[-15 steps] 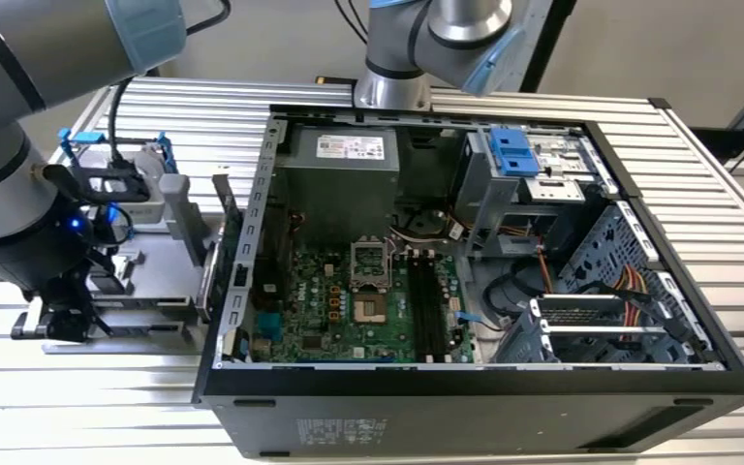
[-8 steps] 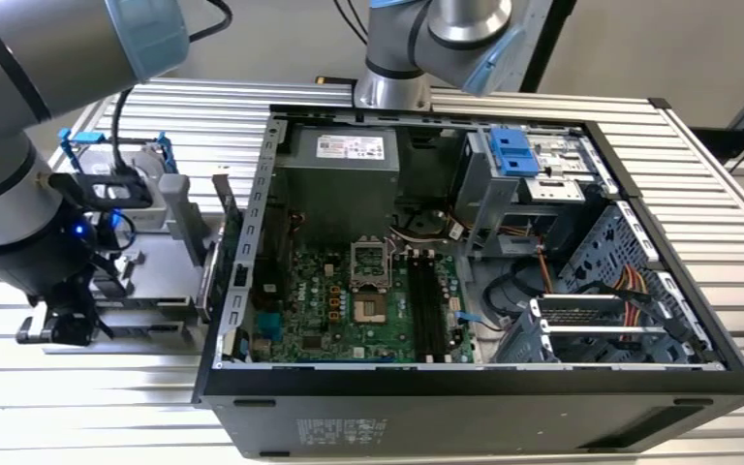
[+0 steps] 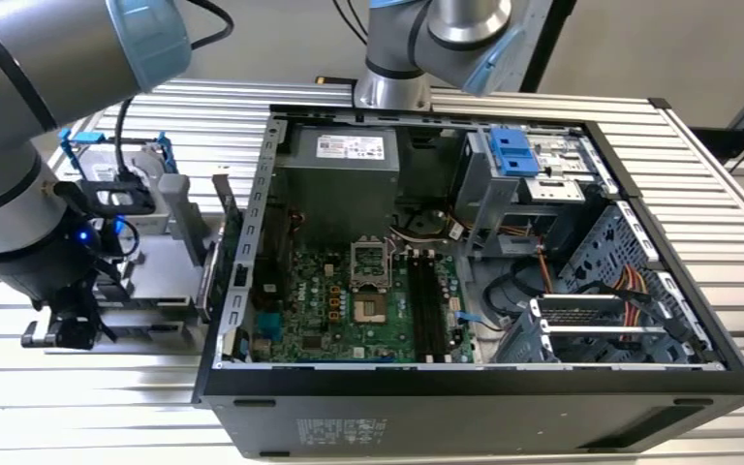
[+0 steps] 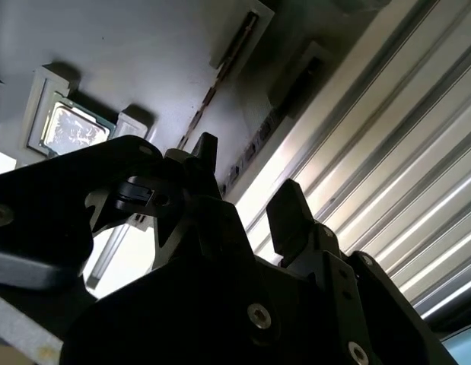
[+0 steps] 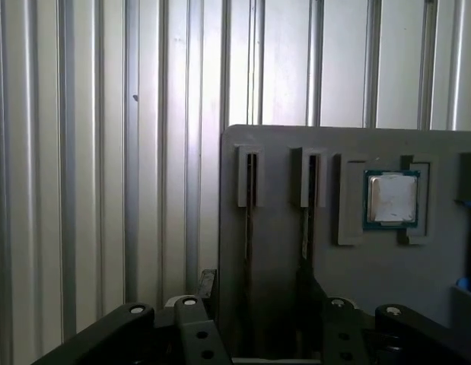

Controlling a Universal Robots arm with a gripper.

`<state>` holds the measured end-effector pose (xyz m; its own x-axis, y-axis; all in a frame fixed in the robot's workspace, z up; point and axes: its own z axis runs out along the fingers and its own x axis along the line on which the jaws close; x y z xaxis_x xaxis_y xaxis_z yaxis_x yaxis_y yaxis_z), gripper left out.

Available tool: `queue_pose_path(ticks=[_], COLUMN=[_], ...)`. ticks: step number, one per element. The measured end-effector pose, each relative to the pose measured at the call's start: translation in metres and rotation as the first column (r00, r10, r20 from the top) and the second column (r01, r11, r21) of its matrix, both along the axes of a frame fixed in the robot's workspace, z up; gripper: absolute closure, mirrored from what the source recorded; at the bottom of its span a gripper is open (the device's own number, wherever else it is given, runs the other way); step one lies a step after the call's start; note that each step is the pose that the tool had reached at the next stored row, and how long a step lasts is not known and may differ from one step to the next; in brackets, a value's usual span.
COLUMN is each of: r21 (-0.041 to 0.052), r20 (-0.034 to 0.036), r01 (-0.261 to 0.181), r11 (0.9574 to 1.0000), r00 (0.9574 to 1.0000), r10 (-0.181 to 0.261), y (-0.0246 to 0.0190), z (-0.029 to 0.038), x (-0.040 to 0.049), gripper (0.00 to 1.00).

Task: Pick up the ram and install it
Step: 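Pick up the ram and move it above insertion slot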

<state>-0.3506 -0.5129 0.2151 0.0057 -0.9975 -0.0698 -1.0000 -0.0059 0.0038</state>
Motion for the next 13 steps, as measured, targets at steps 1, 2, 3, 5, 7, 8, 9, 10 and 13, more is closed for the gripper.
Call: queue_pose_path(ticks=[1,2,3,5,7,8,9,10,13], r21=[0.0,0.0,0.0,0.0,-0.0001,-0.0001,0.0,-0.0001,-0.0001], r20=[-0.0001,-0.0001,-0.0001,-0.0001,-0.0001,-0.0003,-0.0005,-0.0009,-0.0015], r01=[0.001,0.002,0.002,0.002,0.002,0.002,0.002,0.003,0.002], r11=[1.0,1.0,1.0,1.0,1.0,1.0,1.0,1.0,1.0], r00=[1.0,1.0,1.0,1.0,1.0,1.0,1.0,1.0,1.0], r10=[-0.001,-0.002,-0.002,-0.002,-0.002,-0.002,-0.002,-0.003,-0.002], y=[0.0,0.0,0.0,0.0,0.0,0.0,0.0001,0.0002,0.0004], z=[-0.001,-0.002,-0.0031,-0.0051,-0.0071,-0.0081,-0.009,-0.0099,-0.0127], x=[0.0,0.0,0.0,0.0,0.0,0.0,0.0,-0.0001,0.0], gripper=[0.0,0.0,0.0,0.0,0.0,0.0,0.0,0.0,0.0])
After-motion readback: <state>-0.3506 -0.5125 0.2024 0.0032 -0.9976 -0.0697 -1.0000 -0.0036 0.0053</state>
